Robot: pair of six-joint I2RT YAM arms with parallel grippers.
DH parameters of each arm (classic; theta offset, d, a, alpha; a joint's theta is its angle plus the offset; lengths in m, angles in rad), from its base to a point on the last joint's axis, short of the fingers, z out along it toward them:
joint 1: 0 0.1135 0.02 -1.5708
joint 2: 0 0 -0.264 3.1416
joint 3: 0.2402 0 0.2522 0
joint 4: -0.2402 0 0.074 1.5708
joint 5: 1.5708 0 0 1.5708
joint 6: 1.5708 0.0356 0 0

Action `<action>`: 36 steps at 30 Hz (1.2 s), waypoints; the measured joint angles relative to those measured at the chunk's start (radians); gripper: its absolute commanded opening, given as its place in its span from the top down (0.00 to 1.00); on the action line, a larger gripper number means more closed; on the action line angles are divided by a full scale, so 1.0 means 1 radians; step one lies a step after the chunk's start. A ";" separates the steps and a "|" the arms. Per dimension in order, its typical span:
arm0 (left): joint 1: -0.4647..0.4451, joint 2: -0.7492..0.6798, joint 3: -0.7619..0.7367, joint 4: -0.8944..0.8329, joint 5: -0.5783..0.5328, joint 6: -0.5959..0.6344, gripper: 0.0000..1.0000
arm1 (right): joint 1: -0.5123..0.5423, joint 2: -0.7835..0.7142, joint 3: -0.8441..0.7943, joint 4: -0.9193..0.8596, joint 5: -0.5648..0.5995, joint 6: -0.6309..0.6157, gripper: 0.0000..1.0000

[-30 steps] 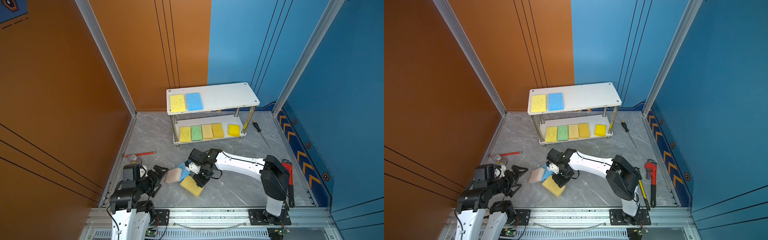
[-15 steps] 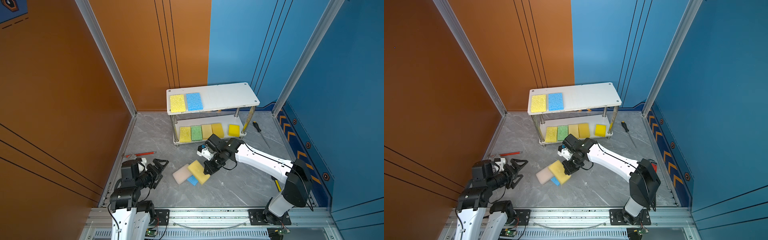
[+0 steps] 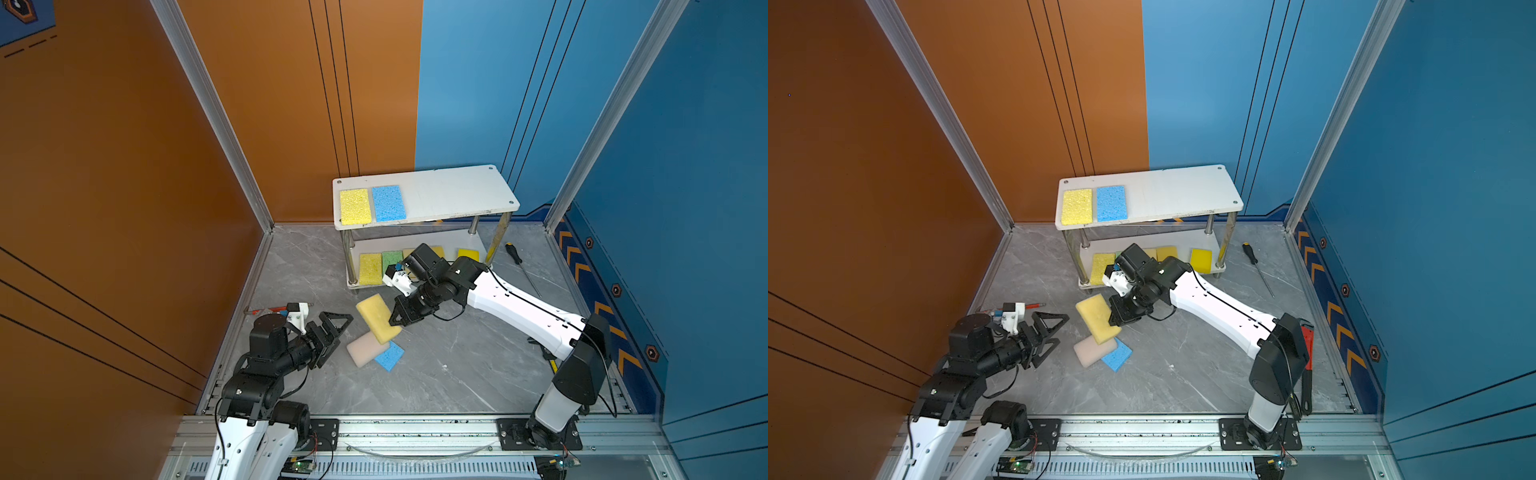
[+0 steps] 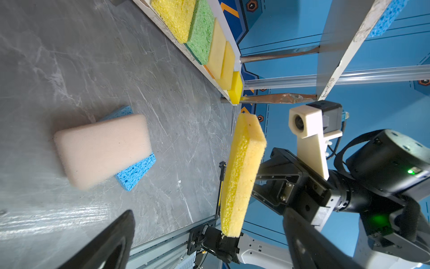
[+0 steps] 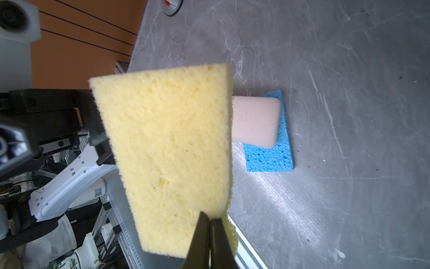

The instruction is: Place and organize the cleaning sponges onto the shelf

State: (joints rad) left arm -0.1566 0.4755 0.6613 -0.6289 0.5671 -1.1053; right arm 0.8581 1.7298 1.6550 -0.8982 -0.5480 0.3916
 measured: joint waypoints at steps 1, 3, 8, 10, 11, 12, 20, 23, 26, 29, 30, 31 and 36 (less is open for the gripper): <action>-0.026 0.004 0.001 0.010 -0.019 -0.003 0.01 | 0.006 0.005 0.011 0.000 -0.003 0.003 1.00; -0.078 0.022 0.007 0.030 -0.056 -0.011 0.02 | 0.022 0.013 0.030 0.000 -0.008 0.011 1.00; -0.183 0.090 0.047 0.059 -0.146 -0.009 0.07 | 0.067 0.014 0.060 0.000 -0.021 0.032 1.00; -0.208 0.106 0.055 0.067 -0.177 -0.004 0.10 | 0.082 0.014 0.062 0.000 -0.025 0.035 1.00; -0.212 0.109 0.055 0.069 -0.188 -0.005 0.12 | 0.088 0.014 0.062 -0.001 -0.025 0.036 1.00; -0.215 0.113 0.055 0.072 -0.202 -0.002 0.17 | 0.092 0.014 0.062 -0.001 -0.025 0.036 1.00; -0.217 0.148 0.077 0.082 -0.255 0.013 0.65 | 0.098 0.014 0.062 -0.001 -0.024 0.036 0.99; -0.218 0.149 0.084 0.088 -0.264 0.019 0.75 | 0.098 0.014 0.062 0.000 -0.024 0.036 0.99; -0.218 0.144 0.085 0.088 -0.267 0.018 0.82 | 0.098 0.014 0.062 -0.001 -0.025 0.036 0.91; -0.218 0.142 0.085 0.087 -0.273 0.017 0.83 | 0.097 0.014 0.063 -0.001 -0.027 0.044 0.72; -0.218 0.140 0.085 0.087 -0.276 0.017 0.83 | 0.095 0.014 0.064 -0.001 -0.029 0.044 0.64; -0.218 0.140 0.085 0.087 -0.278 0.018 0.83 | 0.091 0.014 0.065 -0.001 -0.033 0.045 0.56; -0.217 0.130 0.085 0.088 -0.292 0.019 0.84 | 0.056 0.011 0.066 0.000 -0.084 0.068 0.37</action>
State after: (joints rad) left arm -0.3740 0.6060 0.7464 -0.5407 0.2749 -1.0859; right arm 0.9146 1.7409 1.7206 -0.8978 -0.6323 0.4599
